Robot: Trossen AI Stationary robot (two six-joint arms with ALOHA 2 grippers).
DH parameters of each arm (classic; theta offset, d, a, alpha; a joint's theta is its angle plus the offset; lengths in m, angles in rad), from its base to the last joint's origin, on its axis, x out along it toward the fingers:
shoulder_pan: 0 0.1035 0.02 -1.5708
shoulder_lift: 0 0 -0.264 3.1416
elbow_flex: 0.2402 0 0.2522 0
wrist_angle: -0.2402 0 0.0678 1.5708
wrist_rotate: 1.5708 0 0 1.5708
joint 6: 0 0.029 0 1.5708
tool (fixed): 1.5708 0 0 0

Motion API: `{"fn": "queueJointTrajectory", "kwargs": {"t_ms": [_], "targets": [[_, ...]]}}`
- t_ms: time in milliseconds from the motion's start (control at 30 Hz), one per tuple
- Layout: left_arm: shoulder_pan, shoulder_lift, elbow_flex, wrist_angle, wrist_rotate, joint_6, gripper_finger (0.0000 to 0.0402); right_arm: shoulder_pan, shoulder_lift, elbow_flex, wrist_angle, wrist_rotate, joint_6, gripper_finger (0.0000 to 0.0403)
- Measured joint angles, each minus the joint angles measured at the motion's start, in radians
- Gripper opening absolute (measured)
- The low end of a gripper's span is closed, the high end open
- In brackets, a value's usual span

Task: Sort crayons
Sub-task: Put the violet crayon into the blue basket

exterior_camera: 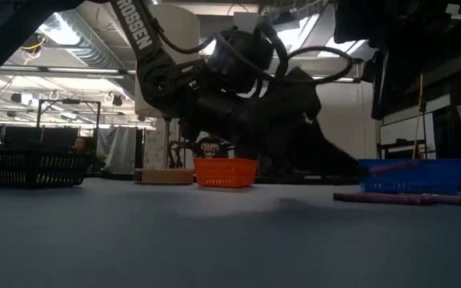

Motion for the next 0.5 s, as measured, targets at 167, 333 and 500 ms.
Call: {"fn": "queueJointTrajectory", "kwargs": {"t_ms": [167, 333, 500], "targets": [[0.001, -0.001, 0.000, 0.064, -0.002, -0.002, 0.0010, 0.000, 0.000, 0.000, -0.047, -0.027, 0.000, 0.0159], [0.000, -0.001, 0.000, 0.095, -0.004, -0.026, 0.0010, 0.000, 0.001, 0.000, -0.115, -0.030, 0.000, 0.0159], [0.000, -0.002, 0.001, 0.108, -0.004, -0.028, 0.0010, 0.000, 0.001, 0.000, -0.137, -0.033, 0.000, 0.0159]]}}
